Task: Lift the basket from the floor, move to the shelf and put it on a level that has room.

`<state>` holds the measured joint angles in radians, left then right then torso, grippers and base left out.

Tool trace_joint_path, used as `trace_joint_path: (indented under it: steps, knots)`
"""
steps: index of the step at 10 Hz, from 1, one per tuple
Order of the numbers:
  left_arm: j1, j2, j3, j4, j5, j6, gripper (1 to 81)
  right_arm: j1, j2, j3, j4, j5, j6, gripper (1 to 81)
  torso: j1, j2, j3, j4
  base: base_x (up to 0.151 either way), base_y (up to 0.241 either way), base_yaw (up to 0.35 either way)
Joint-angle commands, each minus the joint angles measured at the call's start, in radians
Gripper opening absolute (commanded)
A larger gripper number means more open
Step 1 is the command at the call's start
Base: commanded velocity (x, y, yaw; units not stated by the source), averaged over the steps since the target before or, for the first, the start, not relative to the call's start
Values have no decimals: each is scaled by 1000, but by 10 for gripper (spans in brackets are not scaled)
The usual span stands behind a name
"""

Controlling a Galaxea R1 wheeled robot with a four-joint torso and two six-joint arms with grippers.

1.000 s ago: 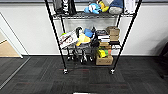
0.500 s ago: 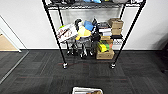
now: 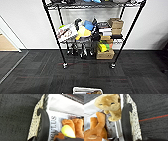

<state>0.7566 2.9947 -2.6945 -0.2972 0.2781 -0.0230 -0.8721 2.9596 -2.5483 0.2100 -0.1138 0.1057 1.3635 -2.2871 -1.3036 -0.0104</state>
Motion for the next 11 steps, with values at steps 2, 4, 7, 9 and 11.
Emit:
trace_joint_path:
  steps: [2, 4, 7, 9, 11]
  knots:
    - [-101, -5, 2, -17, 38, 5, 811, 90, 0, 11, 75, -7, 2, 811, 0, 0, 0, 0, 0, 0, 0]
    - [-101, -9, 2, -19, 38, 5, 811, 90, -1, 16, 94, 10, 2, 10, 0, 0, 0, 0, 0, 0, 0]
    - [-101, -12, 2, -17, 39, 6, 811, 90, -6, 16, 106, 11, 2, 10, 0, 0, 0, 0, 0, 0, 0]
    - [-99, -11, 2, -17, 38, 6, 811, 90, -6, 16, 108, 11, 2, 10, 0, 0, 0, 0, 0, 0, 0]
    - [-101, -20, 22, -16, 38, 6, 10, 87, -8, 16, 108, 11, 2, 10, 0, 0, 0, 0, 0, 0, 0]
